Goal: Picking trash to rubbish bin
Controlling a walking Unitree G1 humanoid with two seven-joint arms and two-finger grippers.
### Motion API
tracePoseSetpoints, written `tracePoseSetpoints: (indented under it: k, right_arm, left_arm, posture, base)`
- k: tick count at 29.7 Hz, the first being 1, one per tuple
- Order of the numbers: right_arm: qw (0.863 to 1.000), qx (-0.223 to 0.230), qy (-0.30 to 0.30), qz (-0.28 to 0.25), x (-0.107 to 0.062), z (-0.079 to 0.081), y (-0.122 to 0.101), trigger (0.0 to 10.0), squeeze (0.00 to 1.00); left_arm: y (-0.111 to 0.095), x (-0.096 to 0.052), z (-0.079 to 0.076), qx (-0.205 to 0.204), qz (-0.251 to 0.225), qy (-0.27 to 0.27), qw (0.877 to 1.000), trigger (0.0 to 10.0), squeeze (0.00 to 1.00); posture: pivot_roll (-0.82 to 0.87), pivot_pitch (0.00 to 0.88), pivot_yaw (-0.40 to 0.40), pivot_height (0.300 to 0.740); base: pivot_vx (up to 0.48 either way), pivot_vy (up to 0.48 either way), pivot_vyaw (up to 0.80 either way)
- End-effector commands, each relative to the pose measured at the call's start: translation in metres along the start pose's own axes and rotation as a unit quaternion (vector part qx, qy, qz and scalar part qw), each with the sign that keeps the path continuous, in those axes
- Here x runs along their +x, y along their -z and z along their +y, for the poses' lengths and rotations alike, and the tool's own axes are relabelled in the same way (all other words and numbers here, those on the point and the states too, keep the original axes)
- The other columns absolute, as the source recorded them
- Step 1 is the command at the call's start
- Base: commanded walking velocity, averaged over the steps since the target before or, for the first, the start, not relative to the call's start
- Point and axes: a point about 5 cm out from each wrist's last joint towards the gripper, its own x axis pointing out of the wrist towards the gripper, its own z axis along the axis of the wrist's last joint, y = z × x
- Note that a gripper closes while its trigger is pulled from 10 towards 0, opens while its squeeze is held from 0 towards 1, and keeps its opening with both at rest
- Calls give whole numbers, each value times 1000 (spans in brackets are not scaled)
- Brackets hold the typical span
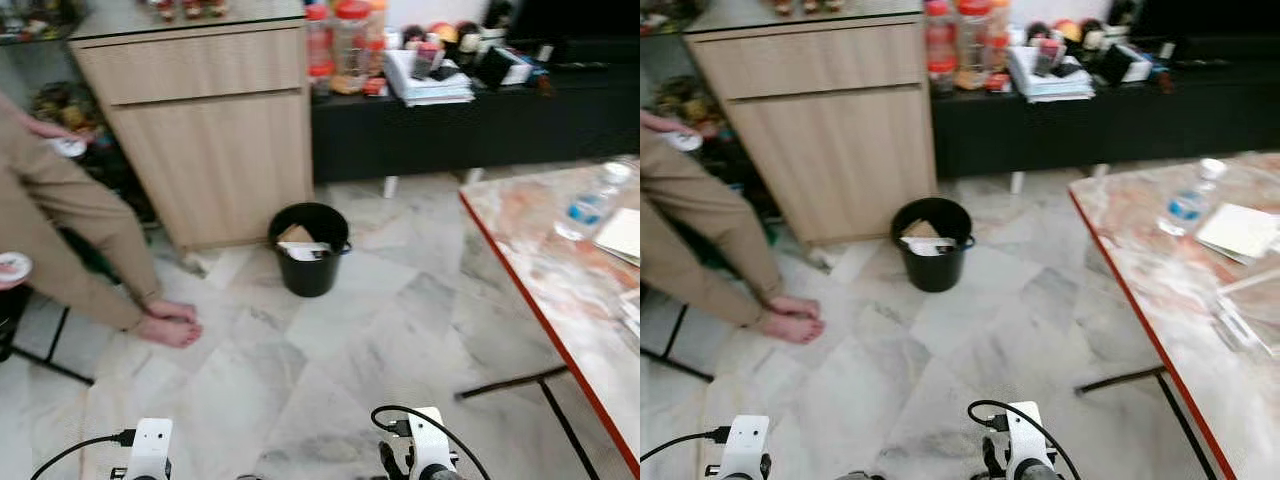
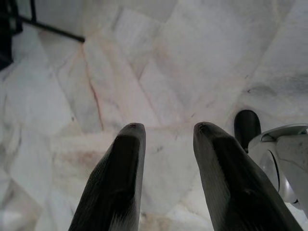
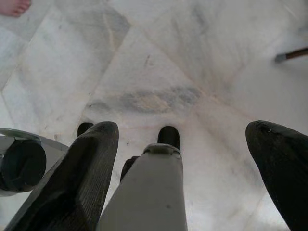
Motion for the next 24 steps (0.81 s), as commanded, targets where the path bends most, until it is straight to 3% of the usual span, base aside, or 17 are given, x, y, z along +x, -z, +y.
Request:
tracePoseSetpoints:
  k: [1, 18, 24]
  right_arm:
    - [1000, 4, -4, 10, 0, 3, 4, 10000, 0]
    - [1000, 4, -3, 12, -1, 2, 5, 10000, 0]
    - [1000, 3, -2, 12, -1, 1, 5, 10000, 0]
  left_arm:
    - [6, -1, 2, 3, 11, 2, 1000, 10000, 0]
    - [9, -2, 0, -8, 20, -2, 1000, 10000, 0]
    - [10, -2, 1, -7, 21, -4, 1000, 10000, 0]
  posture:
    - [112, 127, 29, 728]
    - [115, 143, 23, 728]
    - [117, 147, 22, 728]
  base:
    - [0, 0, -756]
    - [0, 0, -750]
    - [0, 276, -750]
